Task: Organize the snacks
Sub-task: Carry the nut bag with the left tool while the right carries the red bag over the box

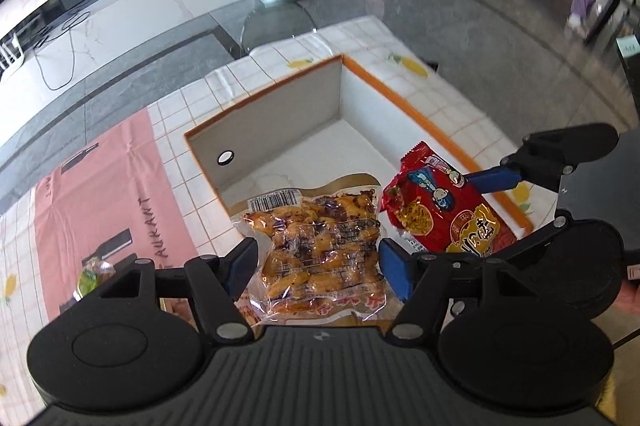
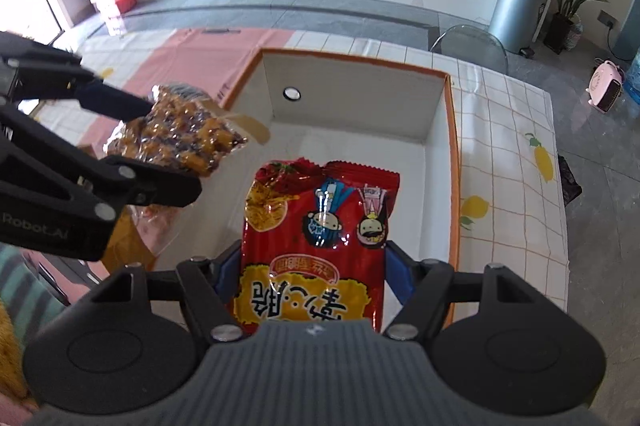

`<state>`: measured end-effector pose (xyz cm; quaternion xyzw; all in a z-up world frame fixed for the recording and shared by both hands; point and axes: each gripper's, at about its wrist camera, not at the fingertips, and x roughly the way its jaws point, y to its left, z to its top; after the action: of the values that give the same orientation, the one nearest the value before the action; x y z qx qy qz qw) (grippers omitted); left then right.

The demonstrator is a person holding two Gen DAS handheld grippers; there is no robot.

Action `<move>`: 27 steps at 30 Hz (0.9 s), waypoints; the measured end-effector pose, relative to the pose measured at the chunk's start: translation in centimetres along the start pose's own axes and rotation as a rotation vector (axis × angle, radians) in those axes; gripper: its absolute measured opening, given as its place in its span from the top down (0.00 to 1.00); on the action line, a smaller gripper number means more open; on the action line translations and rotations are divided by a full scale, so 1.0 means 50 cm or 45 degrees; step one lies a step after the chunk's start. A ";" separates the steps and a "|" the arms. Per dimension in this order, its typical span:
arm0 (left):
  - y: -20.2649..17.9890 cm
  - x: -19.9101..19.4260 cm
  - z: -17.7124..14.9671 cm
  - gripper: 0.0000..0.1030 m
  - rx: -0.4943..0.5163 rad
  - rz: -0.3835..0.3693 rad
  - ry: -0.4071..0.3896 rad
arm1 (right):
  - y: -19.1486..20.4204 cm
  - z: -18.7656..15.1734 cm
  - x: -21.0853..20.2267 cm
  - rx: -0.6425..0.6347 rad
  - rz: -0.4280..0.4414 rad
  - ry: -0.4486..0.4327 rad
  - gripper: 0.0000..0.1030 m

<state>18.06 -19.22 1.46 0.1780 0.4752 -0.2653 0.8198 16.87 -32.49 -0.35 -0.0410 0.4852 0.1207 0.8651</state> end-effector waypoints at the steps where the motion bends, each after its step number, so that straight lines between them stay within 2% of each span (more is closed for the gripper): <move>1: -0.006 0.009 0.006 0.26 0.014 0.010 0.016 | -0.004 0.003 0.013 -0.013 0.003 0.017 0.33; 7: -0.020 0.076 0.032 0.26 0.083 0.024 0.102 | -0.015 0.017 0.076 -0.088 0.032 0.098 0.33; 18: -0.035 0.187 0.066 0.26 0.219 -0.019 0.216 | -0.034 0.017 0.165 -0.219 0.058 0.202 0.33; 23: -0.043 0.214 0.067 0.26 0.301 -0.037 0.256 | -0.016 0.020 0.180 -0.360 0.017 0.220 0.34; 27: -0.045 0.226 0.059 0.26 0.388 -0.034 0.279 | 0.001 0.018 0.185 -0.468 0.034 0.233 0.34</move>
<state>23.32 -25.64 -7.07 0.3217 0.5183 -0.3242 0.7230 22.24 -30.69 -7.74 -0.2024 0.5320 0.2145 0.7937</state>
